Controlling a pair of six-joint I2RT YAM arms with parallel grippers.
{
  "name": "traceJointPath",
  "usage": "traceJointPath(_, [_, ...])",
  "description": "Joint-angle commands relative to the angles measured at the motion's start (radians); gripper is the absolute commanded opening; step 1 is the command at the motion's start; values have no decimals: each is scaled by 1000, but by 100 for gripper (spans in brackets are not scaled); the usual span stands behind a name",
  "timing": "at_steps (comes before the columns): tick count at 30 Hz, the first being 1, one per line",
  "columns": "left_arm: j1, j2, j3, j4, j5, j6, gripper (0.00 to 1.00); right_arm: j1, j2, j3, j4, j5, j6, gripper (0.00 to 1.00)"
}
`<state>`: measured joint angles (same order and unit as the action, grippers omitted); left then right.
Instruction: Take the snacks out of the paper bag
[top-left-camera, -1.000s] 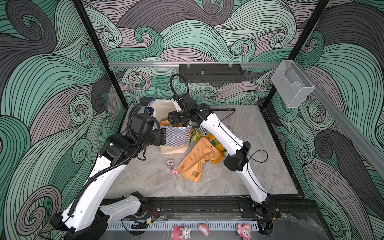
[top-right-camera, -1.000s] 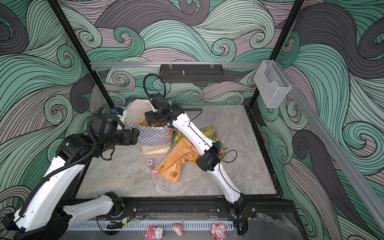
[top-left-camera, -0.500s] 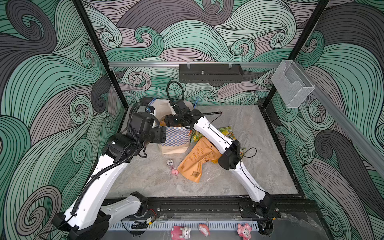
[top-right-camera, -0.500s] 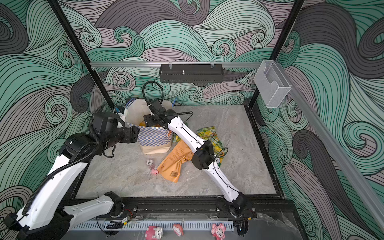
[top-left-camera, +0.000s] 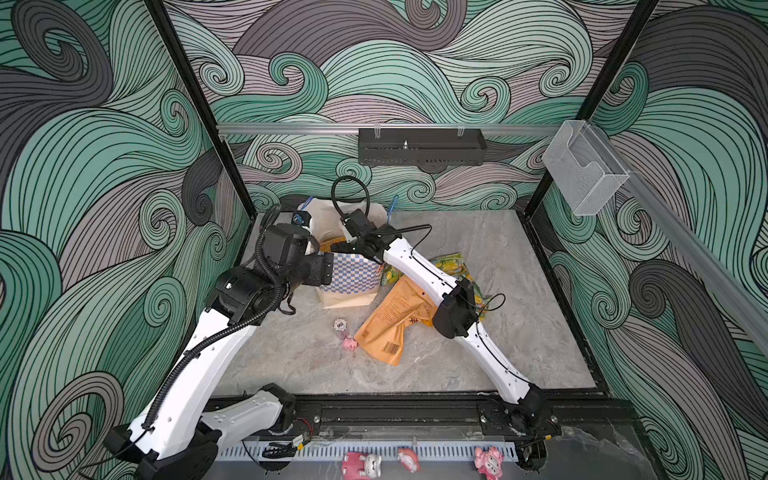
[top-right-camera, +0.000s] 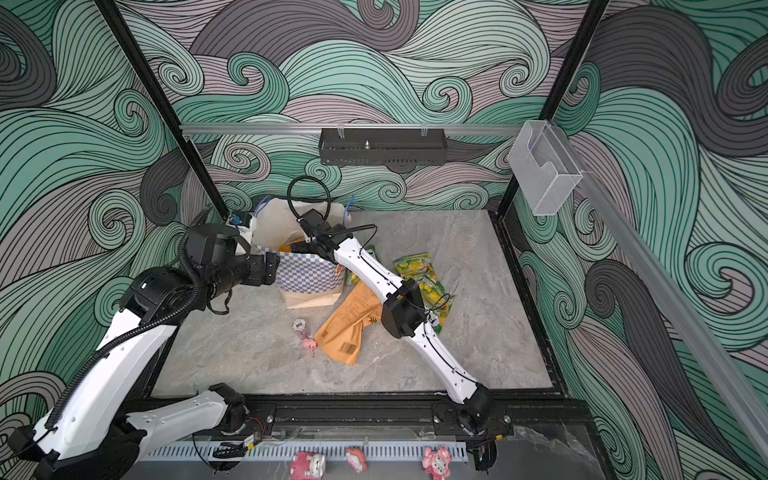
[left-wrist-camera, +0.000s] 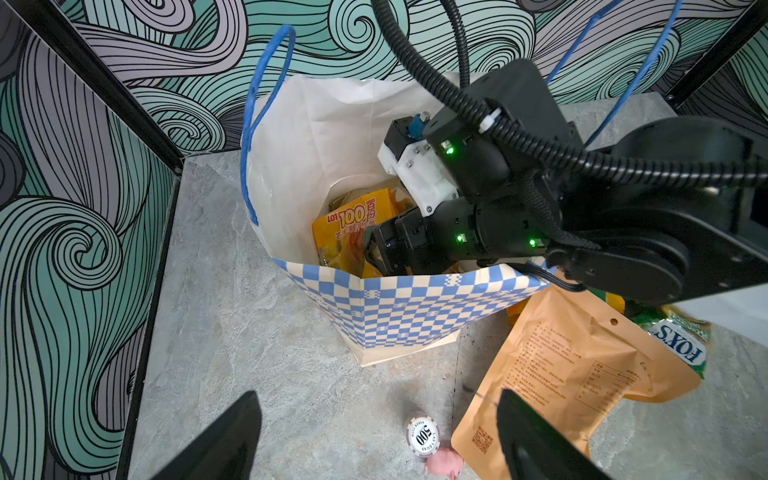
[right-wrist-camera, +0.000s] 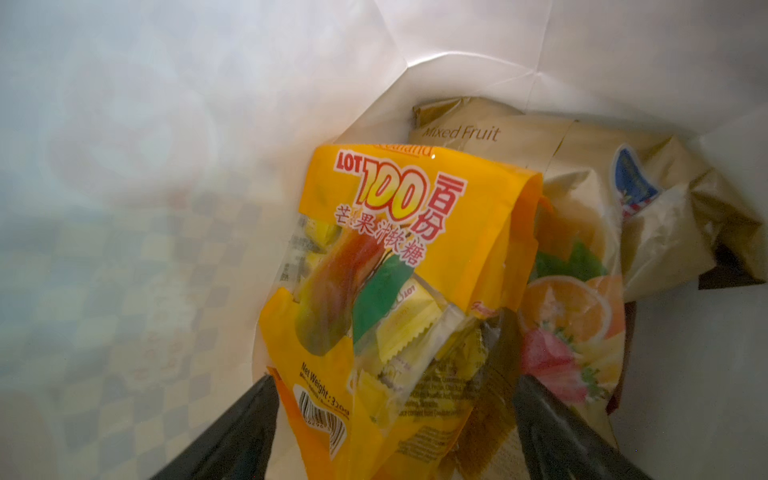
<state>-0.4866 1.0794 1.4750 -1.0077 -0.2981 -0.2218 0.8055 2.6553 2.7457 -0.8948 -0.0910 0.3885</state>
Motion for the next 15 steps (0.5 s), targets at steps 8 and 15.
traceJointPath(8, [6,-28,-25,32,32,15,90,4,92,-41,-121,15,-8,96])
traceJointPath(15, [1,-38,-31,36,31,18,90,7,132,-57,-150,1,-2,95])
